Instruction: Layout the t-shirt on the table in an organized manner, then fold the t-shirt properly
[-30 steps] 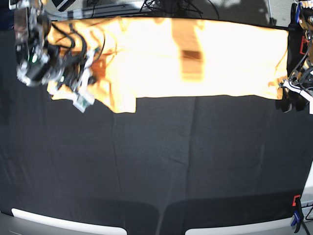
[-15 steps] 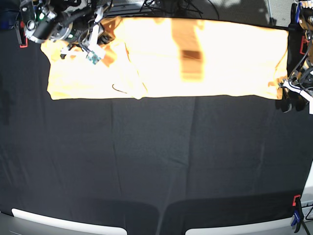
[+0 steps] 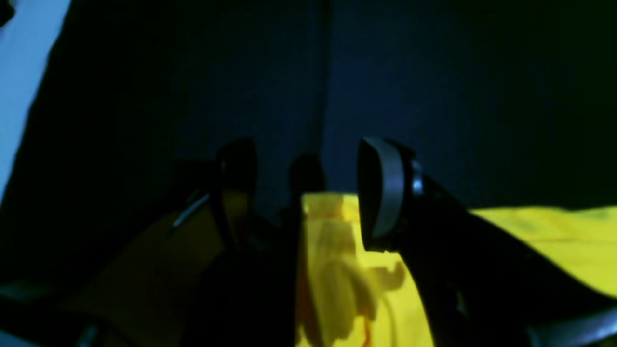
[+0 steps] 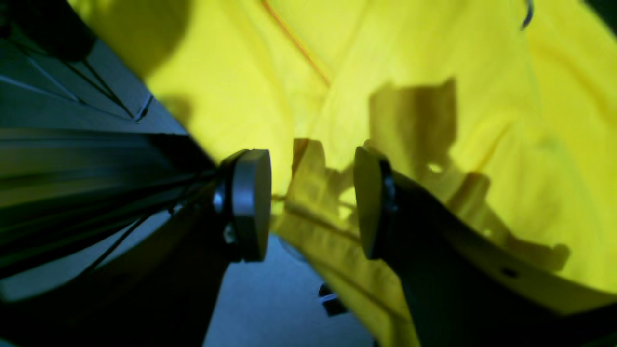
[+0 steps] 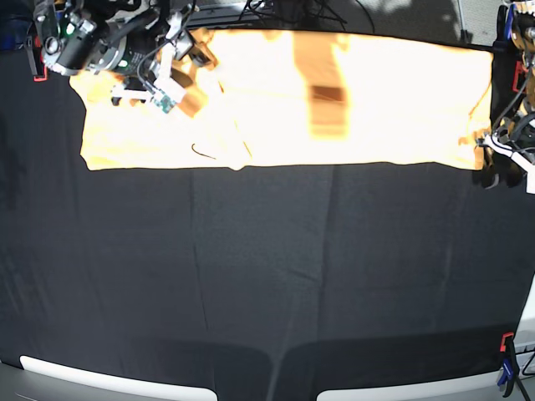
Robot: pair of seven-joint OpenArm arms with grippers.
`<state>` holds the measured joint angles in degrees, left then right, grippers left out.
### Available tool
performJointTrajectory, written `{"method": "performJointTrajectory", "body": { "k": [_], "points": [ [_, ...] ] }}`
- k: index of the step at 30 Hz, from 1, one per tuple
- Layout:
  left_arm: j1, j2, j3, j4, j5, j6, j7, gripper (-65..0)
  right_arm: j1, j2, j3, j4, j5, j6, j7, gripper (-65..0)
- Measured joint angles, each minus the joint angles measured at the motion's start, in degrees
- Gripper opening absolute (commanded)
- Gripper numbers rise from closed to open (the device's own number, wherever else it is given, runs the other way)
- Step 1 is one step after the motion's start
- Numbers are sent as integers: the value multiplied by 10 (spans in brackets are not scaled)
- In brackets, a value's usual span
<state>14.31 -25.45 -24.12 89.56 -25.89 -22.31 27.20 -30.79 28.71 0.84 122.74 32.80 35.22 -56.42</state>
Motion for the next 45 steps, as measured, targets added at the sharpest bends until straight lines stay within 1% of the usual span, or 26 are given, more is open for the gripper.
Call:
{"method": "performJointTrajectory", "body": {
  "k": [7,10,13,16,19,20,21,22,23,24,25,26,27,30,31,33,34,37,39,40,41,42,44,45],
  "points": [
    [61,0,-2,1,-2,-1,-4,-340,77,0,0,0,-2,2,0,-379],
    [78,0,-2,1,-1,0,-4,-340,97,0,0,0,-2,2,-1,-379],
    [82,0,-2,1,-2,0,7,-341,105,0,0,0,-2,2,-1,-379],
    [80,0,-2,-11,-2,24,13,-341,104,0,0,0,-1,2,-8,-379],
    [79,0,-2,-38,-4,24,27,-341,104,0,0,0,-2,2,-19,-379],
    [79,0,-2,-47,-11,23,19,-341,104,0,0,0,-2,2,-19,-380],
    [79,-1,-2,-54,-10,2,17,-341,104,0,0,0,-2,2,-19,-379],
    [78,-1,-3,-61,-20,-10,20,-341,105,0,0,0,-2,2,-19,-380],
    [77,-1,-3,-65,-38,-35,35,-341,104,0,0,0,-2,2,-19,-379],
    [77,-1,-4,-67,-54,-51,35,-341,104,0,0,0,-1,2,-19,-380],
    [77,-2,-5,-68,-72,-70,49,-347,105,0,0,0,-2,2,-19,-379],
    [77,-4,-6,-68,-90,-90,61,-362,105,0,0,0,-2,2,-19,-380],
    [77,-4,-6,-68,-103,-97,64,-381,105,0,0,0,-2,2,-19,-379],
    [77,-1,-3,-68,-104,-97,65,-463,105,0,0,0,-2,2,-19,-380],
    [77,-1,-3,-68,-103,-103,68,-498,105,0,0,0,-2,2,-19,-380],
    [77,-1,-3,-68,-104,-108,67,-616,104,0,0,0,-2,2,-19,-380],
    [77,-1,-3,-68,-104,-110,62,-650,104,0,0,0,-2,2,-17,-380],
    [77,-3,-3,-69,-90,-109,45,-650,105,0,0,0,-2,2,-16,-380],
    [73,-2,-3,-69,-53,-110,43,-650,104,0,0,0,-14,2,0,-380],
    [69,-3,-3,-68,-26,-108,42,-650,105,0,0,0,-29,-3,9,-380],
    [64,-3,-3,-68,-3,-84,42,-650,105,0,0,0,-45,-17,16,-380],
    [59,-1,-2,-68,17,-56,45,-650,107,0,0,-2,-59,-30,18,-379],
    [48,2,1,-68,65,16,20,-650,118,0,0,-19,-63,-36,18,-380],
    [44,2,1,-68,94,45,11,-650,126,0,0,-29,-63,-37,18,-380]
  ]
}}
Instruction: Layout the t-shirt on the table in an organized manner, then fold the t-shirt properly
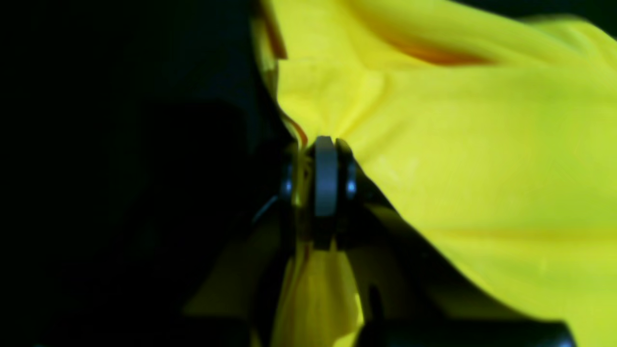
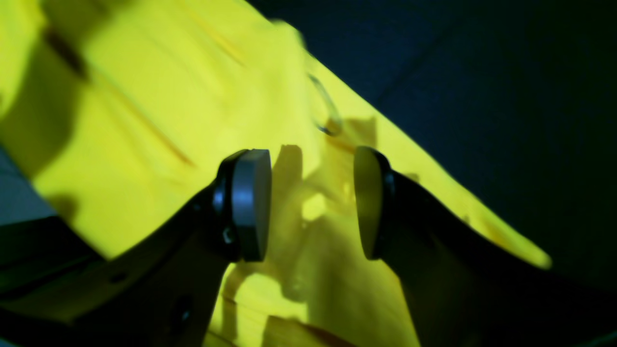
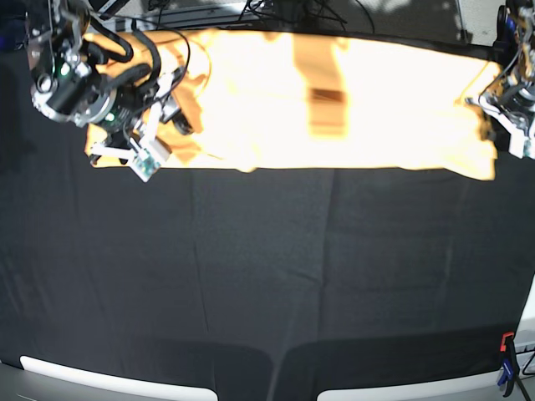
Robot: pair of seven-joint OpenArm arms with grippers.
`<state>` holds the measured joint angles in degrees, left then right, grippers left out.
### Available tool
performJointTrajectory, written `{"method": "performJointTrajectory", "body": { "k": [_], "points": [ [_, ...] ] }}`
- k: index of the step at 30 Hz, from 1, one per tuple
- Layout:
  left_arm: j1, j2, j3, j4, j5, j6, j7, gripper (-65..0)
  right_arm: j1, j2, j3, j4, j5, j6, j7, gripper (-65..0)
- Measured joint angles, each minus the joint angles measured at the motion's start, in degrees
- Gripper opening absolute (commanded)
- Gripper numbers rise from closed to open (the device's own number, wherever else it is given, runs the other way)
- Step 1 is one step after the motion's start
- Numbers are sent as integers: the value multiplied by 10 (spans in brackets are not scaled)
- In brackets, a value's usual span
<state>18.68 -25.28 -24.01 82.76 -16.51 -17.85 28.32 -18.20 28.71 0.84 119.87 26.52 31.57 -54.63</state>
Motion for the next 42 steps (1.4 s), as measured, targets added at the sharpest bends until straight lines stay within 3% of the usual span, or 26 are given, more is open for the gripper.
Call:
{"method": "performJointTrajectory", "body": {
  "k": [1,3,8,14,18,21,23,25,28,35,42],
  "points": [
    [-3,-2,0,0,21,28,-5,-650,9,0,0,-10,0,-1,0,-380],
    [-2,-9,-2,0,49,52,-2,-650,25,0,0,-35,0,-2,2,-379],
    [8,-12,-2,43,65,65,57,-650,68,-1,0,-99,0,-2,2,-380],
    [83,-12,-3,250,57,71,76,-650,106,-2,-1,-165,0,-1,2,-380],
    [110,-13,-3,376,-54,69,134,-650,118,-1,0,-175,0,-1,2,-380],
    [112,-13,-3,423,-146,71,203,-650,120,-2,-1,-175,3,-1,8,-380],
    [112,-13,-3,440,-202,66,219,-650,122,-1,-1,-175,3,-1,9,-380],
    [111,-13,0,446,-241,55,223,-650,123,-1,-1,-175,3,-1,9,-380],
    [111,-9,29,446,-250,56,225,-650,125,-1,-1,-175,3,-1,9,-380],
    [111,40,186,445,-259,56,180,-650,135,-1,-1,-175,3,-1,12,-380],
    [102,84,313,409,-166,58,93,-650,137,-1,-1,-175,3,-1,12,-380]
  ]
}}
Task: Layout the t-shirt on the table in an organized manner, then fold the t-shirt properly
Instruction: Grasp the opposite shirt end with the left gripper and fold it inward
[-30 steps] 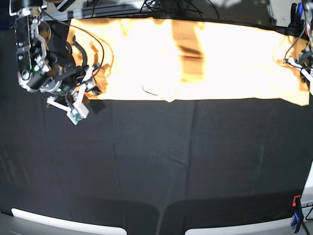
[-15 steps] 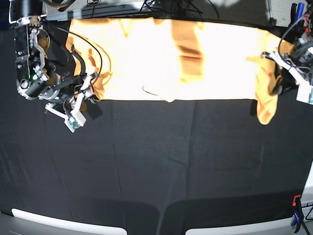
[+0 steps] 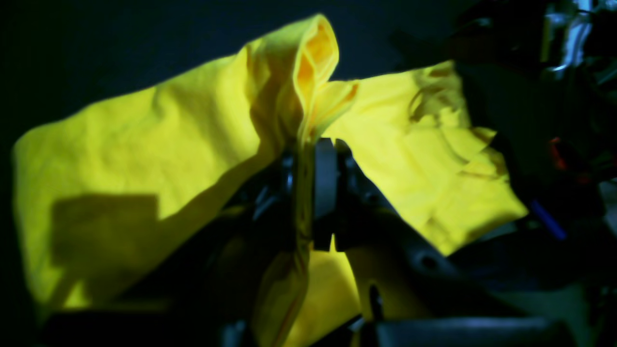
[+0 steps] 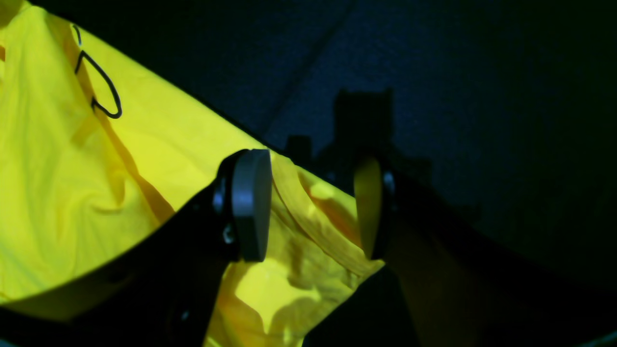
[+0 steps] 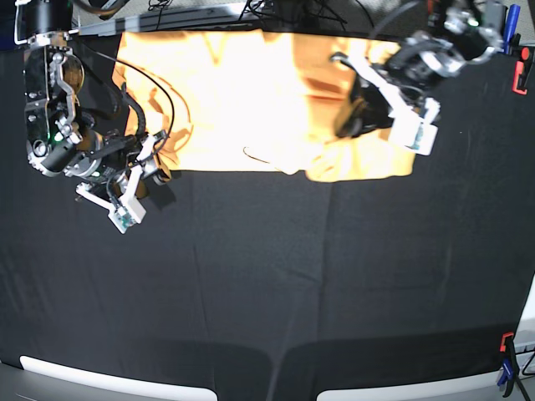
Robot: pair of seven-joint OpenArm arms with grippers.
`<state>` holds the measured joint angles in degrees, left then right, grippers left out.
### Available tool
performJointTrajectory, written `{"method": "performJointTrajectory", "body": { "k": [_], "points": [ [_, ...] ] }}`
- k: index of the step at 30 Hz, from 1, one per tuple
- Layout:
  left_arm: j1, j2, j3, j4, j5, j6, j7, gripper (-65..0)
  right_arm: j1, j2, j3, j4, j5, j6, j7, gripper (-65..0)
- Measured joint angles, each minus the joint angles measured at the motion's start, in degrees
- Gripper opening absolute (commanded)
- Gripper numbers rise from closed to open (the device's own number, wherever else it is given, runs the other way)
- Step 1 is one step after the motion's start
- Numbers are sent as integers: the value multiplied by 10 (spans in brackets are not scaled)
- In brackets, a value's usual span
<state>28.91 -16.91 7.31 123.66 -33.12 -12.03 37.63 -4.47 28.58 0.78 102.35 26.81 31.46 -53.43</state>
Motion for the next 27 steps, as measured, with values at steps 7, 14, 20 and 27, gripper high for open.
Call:
{"method": "performJointTrajectory", "body": {
  "k": [7,14,20,27],
  "points": [
    [-59,20,68,-109,4,45,-1,-650,0,0,0,0,0,0,0,-380],
    [-105,20,85,-150,-15,56,-14,-460,0,0,0,0,0,0,0,-380],
    [-108,20,85,-140,-89,-133,-45,-355,0,0,0,0,0,0,0,-380],
    [-105,12,26,-55,8,-136,49,-355,0,0,0,0,0,0,-8,-380]
  ]
}}
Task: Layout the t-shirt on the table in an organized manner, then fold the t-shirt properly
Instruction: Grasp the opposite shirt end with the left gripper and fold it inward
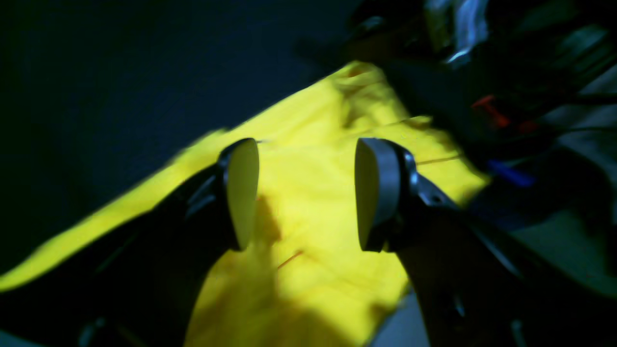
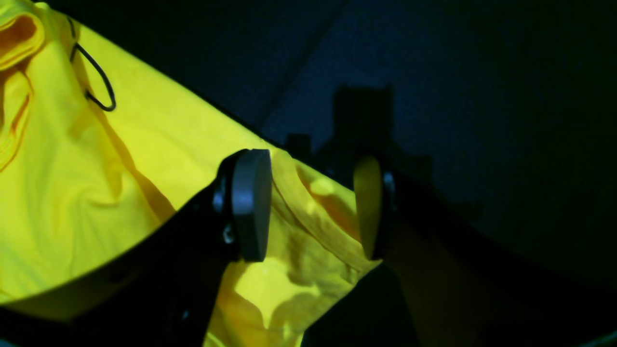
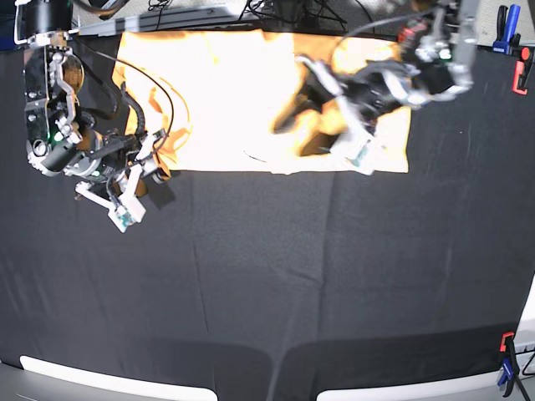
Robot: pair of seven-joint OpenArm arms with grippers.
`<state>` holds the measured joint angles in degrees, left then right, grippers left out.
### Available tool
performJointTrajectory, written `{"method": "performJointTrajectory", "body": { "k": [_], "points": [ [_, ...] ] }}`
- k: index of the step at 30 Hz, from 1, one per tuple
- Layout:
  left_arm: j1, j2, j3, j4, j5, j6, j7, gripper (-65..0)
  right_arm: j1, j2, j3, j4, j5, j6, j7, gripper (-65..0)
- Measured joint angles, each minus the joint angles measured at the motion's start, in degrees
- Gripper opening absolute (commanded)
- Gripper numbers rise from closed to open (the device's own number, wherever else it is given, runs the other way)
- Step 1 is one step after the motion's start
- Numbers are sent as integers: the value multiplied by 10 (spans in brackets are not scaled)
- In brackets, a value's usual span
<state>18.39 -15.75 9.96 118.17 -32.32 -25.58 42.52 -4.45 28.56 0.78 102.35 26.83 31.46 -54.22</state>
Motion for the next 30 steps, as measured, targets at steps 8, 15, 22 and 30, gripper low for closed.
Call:
{"method": "performJointTrajectory", "body": {
  "k": [8,15,22,30],
  "points": [
    [24,-4,-73,-4,17,36,140,-355,0,0,0,0,0,0,-7,-380],
    [52,-3,-71,-4,76,6,10,-355,-1,0,0,0,21,-2,-78,-379],
    [49,-4,-73,-5,151,61,-65,-355,-34,0,22,0,47,-2,-82,-378],
    [47,-4,-73,-5,176,71,-65,-355,-89,3,165,0,67,-3,-82,-378]
  ]
}}
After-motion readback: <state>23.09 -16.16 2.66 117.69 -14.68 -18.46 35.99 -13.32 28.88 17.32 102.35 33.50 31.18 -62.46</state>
